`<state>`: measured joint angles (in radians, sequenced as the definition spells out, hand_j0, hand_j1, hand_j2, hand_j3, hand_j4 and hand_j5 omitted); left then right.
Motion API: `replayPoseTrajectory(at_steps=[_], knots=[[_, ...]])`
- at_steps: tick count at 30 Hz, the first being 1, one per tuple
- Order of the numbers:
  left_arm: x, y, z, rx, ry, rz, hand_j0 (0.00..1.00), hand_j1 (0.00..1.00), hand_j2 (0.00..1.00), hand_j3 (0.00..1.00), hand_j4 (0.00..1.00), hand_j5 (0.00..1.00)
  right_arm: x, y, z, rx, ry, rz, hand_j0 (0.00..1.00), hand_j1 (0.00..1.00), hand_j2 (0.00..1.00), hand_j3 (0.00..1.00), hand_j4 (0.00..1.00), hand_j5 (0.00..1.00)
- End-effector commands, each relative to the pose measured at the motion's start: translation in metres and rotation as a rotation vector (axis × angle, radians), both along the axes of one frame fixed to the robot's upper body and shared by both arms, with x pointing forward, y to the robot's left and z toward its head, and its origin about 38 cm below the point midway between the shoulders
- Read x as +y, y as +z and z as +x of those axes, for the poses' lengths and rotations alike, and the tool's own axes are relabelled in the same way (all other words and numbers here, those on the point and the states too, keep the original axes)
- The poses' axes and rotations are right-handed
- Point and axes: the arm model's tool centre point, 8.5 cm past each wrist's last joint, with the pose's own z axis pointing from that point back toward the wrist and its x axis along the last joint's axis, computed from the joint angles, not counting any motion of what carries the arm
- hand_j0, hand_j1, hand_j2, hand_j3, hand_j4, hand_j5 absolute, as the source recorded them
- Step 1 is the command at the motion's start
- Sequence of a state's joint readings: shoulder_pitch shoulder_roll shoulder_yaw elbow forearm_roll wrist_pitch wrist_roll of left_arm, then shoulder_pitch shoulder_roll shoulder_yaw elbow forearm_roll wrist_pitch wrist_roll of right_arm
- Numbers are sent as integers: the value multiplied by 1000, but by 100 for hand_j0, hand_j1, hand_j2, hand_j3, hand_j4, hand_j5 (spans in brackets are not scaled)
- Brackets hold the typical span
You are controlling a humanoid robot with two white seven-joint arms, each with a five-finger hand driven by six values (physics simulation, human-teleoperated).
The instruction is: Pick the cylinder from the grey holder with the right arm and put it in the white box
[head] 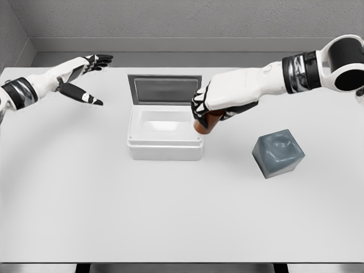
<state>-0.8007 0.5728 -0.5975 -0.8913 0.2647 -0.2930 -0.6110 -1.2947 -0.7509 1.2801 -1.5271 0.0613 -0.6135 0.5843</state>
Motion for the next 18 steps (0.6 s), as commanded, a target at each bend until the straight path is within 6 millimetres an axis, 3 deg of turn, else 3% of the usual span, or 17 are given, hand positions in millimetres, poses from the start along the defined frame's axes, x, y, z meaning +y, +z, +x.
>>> replayPoseTrajectory(at_steps=[1,5,11,18], knots=[[-1,1,0,3,2,-5,100,100,100,100,100,100,9,-2,1,9,14,7,34,34,34,34,34,34],[-2,0,0,1,-2,0,100,100,100,100,100,100,22,-5,4,2,29,-2,34,34,34,34,34,34],[-5,1,1,6,0,-54,100,100,100,100,100,100,6,-11,20,16,-38,-31,35,35,35,35,35,35],[-5,1,1,5,0,-56,100,100,100,100,100,100,18,-11,20,18,-19,-25,35,35,35,35,35,35]])
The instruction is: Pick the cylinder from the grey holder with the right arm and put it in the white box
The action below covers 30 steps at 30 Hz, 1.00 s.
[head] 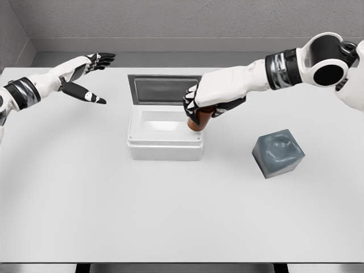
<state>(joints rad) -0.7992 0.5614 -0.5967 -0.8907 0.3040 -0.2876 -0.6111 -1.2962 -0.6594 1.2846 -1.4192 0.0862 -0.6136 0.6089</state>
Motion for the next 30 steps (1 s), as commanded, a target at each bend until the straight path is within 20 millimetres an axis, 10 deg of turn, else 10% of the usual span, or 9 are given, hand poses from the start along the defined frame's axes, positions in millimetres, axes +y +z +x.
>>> replayPoseTrajectory(at_steps=[1,15,22,25,30], knots=[[1,2,0,-3,4,-11,100,100,100,100,100,100,1,0,1,7,-3,5,35,35,35,35,35,35],[3,-6,-2,35,19,9,100,100,100,100,100,100,8,1,-4,-4,21,9,86,86,86,86,86,86],[6,-6,-2,36,24,13,100,100,100,100,100,100,10,16,-15,-48,55,27,90,90,90,90,90,90],[8,-6,-3,37,27,14,100,100,100,100,100,100,-2,61,-36,-152,86,107,92,92,92,92,92,92],[8,-6,-3,36,27,13,100,100,100,100,100,100,-16,79,-43,-194,73,155,92,92,92,92,92,92]])
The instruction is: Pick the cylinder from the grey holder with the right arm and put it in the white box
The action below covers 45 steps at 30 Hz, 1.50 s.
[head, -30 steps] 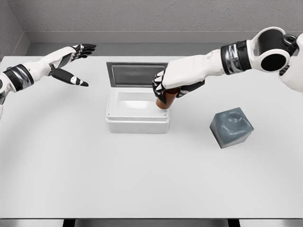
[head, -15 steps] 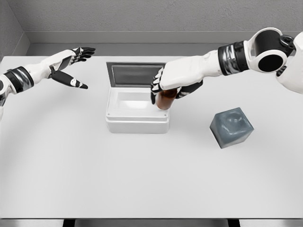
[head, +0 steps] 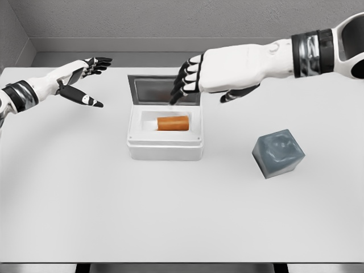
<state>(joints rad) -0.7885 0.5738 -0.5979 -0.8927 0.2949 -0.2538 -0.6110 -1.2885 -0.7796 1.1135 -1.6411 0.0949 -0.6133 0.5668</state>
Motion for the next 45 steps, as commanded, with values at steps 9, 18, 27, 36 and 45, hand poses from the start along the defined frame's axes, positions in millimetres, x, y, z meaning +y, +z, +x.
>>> replayPoseTrajectory(at_steps=[9,18,27,36,45], knots=[[-34,1,-5,-6,-107,28,100,100,100,100,100,100,-70,20,-5,18,-145,90,92,92,92,92,92,92],[-45,3,-7,-15,-143,39,100,100,100,100,100,100,-93,-13,-8,101,-205,87,100,100,100,100,100,100],[-42,13,-11,-38,-158,52,100,100,100,100,100,100,-101,-20,-9,117,-226,84,100,100,100,100,100,100],[-44,28,-20,-77,-196,72,100,100,100,100,100,100,-105,-21,-9,119,-235,81,100,100,100,100,100,100],[-37,37,-31,-101,-217,101,100,100,100,100,100,100,-107,-32,-11,146,-241,77,100,100,100,100,100,100]])
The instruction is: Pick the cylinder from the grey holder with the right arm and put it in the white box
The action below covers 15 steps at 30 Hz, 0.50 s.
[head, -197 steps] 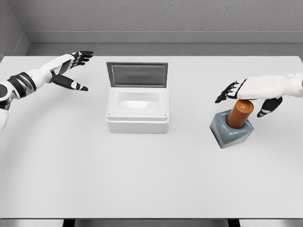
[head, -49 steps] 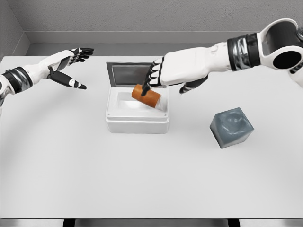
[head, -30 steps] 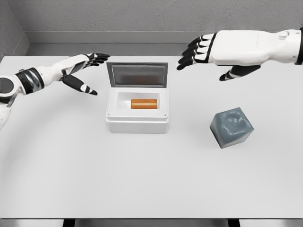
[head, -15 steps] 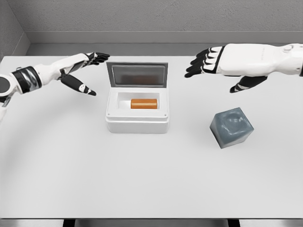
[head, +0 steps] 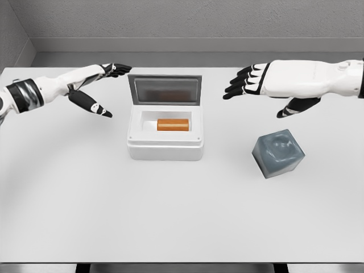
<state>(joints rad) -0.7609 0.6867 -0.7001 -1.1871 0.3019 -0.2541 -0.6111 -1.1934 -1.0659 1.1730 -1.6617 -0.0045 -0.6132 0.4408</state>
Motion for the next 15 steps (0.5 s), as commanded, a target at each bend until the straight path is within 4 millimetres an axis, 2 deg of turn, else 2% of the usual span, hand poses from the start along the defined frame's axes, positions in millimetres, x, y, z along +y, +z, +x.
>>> replayPoseTrajectory(at_steps=[1,15], knots=[[0,8,-3,-16,-11,2,100,100,100,100,100,100,-1,1,0,2,-4,6,100,100,100,100,100,100],[-11,9,-9,-24,-47,-5,100,100,100,100,100,100,2,-1,2,9,0,12,100,100,100,100,100,100]])
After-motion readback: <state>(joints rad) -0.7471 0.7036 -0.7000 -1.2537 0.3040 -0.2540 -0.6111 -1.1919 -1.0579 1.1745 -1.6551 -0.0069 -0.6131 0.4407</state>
